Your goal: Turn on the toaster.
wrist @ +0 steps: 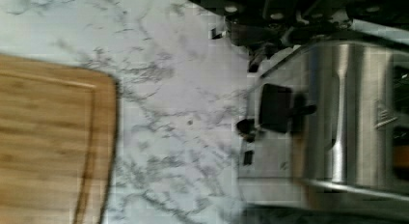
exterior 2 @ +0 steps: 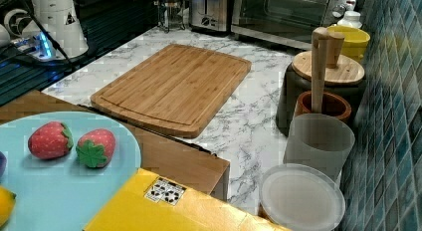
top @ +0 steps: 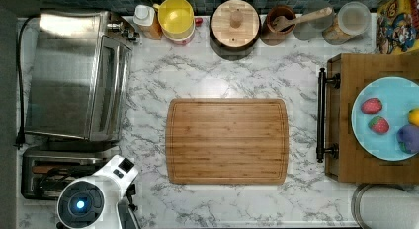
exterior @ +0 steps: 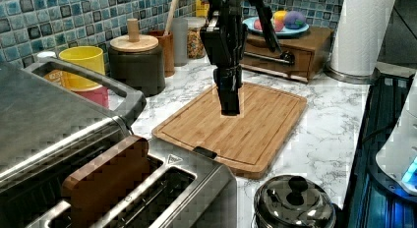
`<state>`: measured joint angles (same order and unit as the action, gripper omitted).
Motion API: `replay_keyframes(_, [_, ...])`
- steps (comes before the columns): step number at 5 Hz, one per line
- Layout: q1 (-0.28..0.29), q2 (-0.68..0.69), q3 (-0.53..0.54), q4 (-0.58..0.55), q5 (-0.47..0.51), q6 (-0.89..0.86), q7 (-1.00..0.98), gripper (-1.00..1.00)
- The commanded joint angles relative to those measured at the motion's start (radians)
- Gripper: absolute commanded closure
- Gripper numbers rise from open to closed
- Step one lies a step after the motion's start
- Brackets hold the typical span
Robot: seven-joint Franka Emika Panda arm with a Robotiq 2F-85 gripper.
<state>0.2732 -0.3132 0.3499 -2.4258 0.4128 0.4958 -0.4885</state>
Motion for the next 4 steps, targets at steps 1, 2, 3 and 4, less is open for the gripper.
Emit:
replay_keyframes(1, [-0.003,0.125,0.058,0.102,0.016,0.139,0.159,1.00])
replay_keyframes(2, [-0.048,0.129,0.112,0.123,-0.014,0.187,0.212,1.00])
replay_keyframes(3, [-0.048,0.164,0.101,0.132,-0.036,0.195,0.238,1.00])
replay_keyframes(4, [-0.048,0.220,0.115,0.163,-0.038,0.167,0.228,1.00])
